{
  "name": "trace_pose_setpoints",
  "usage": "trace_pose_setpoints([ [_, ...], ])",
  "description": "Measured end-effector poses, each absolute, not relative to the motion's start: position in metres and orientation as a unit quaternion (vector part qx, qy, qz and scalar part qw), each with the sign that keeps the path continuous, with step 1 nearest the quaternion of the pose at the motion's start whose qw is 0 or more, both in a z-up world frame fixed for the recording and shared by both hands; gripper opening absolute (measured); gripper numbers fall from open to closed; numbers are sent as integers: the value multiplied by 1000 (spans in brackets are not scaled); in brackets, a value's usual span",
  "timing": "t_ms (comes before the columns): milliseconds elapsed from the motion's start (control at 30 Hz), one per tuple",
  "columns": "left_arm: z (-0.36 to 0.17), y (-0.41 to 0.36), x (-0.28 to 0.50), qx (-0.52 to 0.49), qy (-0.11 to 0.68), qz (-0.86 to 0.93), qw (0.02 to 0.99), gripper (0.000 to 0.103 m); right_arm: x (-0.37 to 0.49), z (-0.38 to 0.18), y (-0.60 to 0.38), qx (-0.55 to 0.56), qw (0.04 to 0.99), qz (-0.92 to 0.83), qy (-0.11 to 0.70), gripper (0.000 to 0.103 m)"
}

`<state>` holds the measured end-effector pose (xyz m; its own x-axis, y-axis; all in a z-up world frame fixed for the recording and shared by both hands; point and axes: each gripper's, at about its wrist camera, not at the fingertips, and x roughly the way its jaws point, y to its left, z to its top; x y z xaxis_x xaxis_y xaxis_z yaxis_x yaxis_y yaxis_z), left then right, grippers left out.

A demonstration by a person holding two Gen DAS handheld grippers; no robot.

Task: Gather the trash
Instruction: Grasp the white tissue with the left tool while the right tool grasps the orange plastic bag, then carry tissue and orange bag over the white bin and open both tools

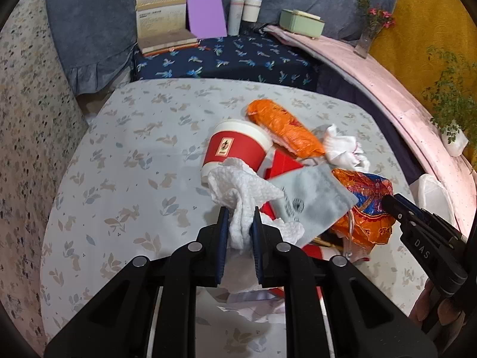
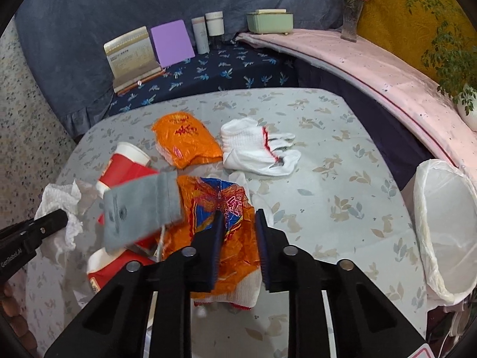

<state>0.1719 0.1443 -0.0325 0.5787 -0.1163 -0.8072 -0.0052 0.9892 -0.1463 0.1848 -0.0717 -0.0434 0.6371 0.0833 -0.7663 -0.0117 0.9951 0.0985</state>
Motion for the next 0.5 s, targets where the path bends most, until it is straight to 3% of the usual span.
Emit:
trace_pose_setpoints([
  [500, 27, 68, 154, -32, 405, -112, 907, 15, 153, 32, -130, 56, 937, -23, 344, 14],
])
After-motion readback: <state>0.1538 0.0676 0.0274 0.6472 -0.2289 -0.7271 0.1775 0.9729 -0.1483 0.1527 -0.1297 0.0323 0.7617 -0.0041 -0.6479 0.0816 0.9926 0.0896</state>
